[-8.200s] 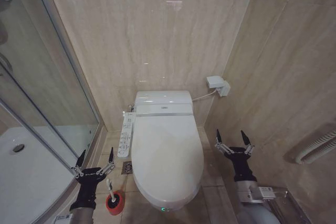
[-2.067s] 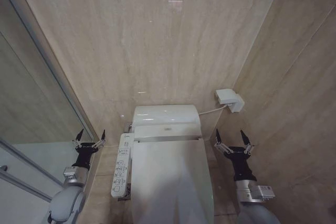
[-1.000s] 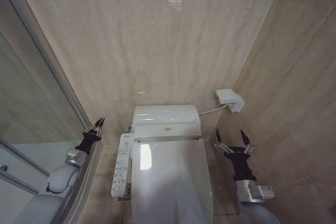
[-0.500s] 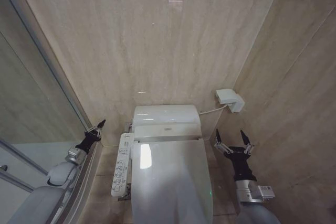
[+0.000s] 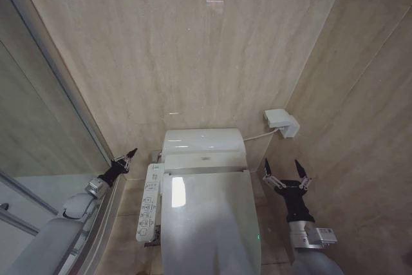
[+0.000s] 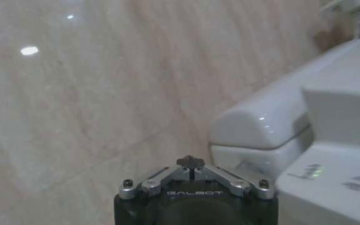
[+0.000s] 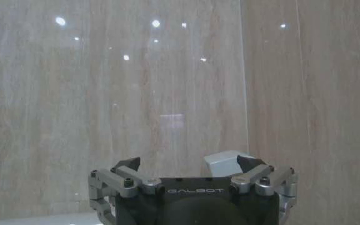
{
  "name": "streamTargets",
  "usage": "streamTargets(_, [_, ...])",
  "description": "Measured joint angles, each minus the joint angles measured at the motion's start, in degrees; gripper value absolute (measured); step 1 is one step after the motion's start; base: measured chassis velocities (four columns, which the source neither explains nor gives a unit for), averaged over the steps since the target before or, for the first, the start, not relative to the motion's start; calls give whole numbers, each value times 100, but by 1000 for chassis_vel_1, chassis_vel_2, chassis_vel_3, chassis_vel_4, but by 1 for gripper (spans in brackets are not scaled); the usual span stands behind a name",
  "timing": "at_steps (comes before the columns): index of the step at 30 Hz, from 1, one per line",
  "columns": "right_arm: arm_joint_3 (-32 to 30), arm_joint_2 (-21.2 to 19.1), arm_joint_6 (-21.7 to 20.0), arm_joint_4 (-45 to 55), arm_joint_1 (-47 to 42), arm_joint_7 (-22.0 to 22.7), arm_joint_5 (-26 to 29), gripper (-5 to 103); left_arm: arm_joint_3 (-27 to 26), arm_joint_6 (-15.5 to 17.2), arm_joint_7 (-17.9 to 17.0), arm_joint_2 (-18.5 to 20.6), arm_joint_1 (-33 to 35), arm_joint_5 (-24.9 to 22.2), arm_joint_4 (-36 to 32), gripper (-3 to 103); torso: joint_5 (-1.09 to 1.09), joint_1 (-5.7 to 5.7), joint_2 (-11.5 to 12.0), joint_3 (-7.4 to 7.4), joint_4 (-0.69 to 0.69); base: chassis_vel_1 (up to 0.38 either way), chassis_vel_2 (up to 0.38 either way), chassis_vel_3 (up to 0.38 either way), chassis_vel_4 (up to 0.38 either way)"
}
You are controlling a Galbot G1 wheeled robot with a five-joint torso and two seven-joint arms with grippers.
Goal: Open the toilet lid, clean the toilet bowl with a toilet brush, close the toilet lid, and flush.
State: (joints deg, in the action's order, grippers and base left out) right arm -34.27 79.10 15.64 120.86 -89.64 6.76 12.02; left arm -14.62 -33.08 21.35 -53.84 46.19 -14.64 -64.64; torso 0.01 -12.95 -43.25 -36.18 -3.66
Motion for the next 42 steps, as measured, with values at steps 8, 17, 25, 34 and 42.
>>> streamTargets(8, [0, 0, 0, 0, 0, 0, 0, 100, 99, -175, 261, -28, -81, 12, 198, 0, -1, 0, 0, 0, 0, 0, 0, 0, 0])
streamTargets(17, [0, 0, 0, 0, 0, 0, 0, 100, 250, -571, 674, -85, -475, 17, 893, 0, -1, 0, 0, 0, 0, 0, 0, 0, 0])
streamTargets(25, [0, 0, 0, 0, 0, 0, 0, 100, 482, -869, 1003, -235, -973, 127, 1446, 0, 0, 0, 0, 0, -1, 0, 0, 0, 0])
streamTargets(34, [0, 0, 0, 0, 0, 0, 0, 100, 809, -878, 1059, -340, -1226, 110, 1586, 0, -1, 0, 0, 0, -1, 0, 0, 0, 0])
streamTargets(42, [0, 0, 0, 0, -1, 0, 0, 100, 876, -869, 1182, -366, -1296, 93, 1652, 0, 0, 1, -1, 0, 0, 0, 0, 0, 0])
